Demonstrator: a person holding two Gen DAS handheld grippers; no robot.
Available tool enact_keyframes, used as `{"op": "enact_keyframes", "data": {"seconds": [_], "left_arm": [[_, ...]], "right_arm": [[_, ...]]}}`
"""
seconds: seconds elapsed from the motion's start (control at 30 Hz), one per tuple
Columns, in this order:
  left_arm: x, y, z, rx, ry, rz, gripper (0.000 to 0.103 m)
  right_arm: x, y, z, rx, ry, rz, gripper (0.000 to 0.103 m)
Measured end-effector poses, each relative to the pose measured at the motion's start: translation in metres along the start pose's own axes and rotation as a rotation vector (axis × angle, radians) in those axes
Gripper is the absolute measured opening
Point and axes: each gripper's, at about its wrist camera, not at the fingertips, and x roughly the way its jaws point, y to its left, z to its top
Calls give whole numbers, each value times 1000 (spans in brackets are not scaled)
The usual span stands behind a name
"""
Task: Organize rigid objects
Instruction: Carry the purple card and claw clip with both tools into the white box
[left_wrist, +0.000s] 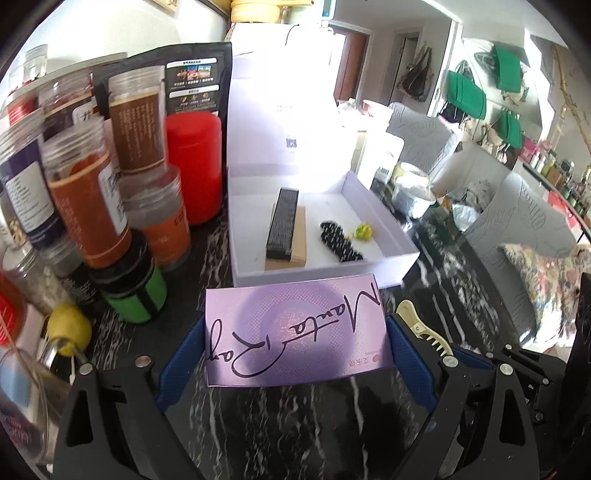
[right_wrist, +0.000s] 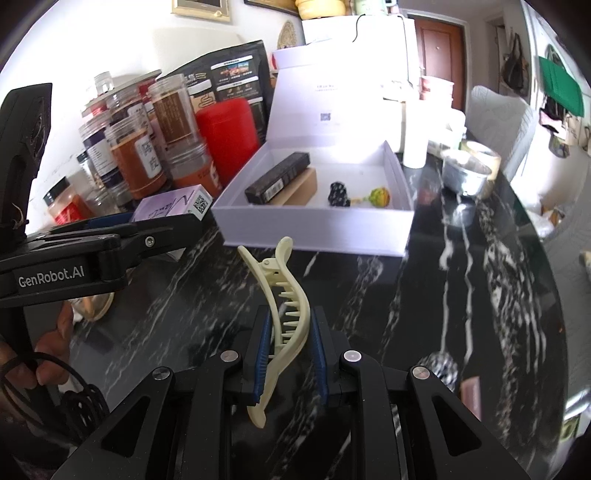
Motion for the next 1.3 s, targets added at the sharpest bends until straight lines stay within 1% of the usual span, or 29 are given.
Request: {"op": "enact_keyframes", "data": {"seconds": [0.37,0.53,0.7,0.93,1.07,1.3], "left_arm": [[14,-6,46,33,-57,3,95],[24,-8,67,34,-61,-23,95],[33,-10,86,36,-75,-20,95],[45,-10,107,39,-87,-12,95],[54,-8,118,34,-84,-12,95],[79,-2,128,30,-57,6,95]], "right_arm": [[4,-15,45,-15,-40,-26,21],[6,-22,66,-30,-60,-29,21],[8,-28,87,-43,-74,-32,21],[16,-37,108,-55,-86,-42,21],[23,-43,118,-58,-90,-47,21],[44,-52,132,-64,-85,-63,21]]}}
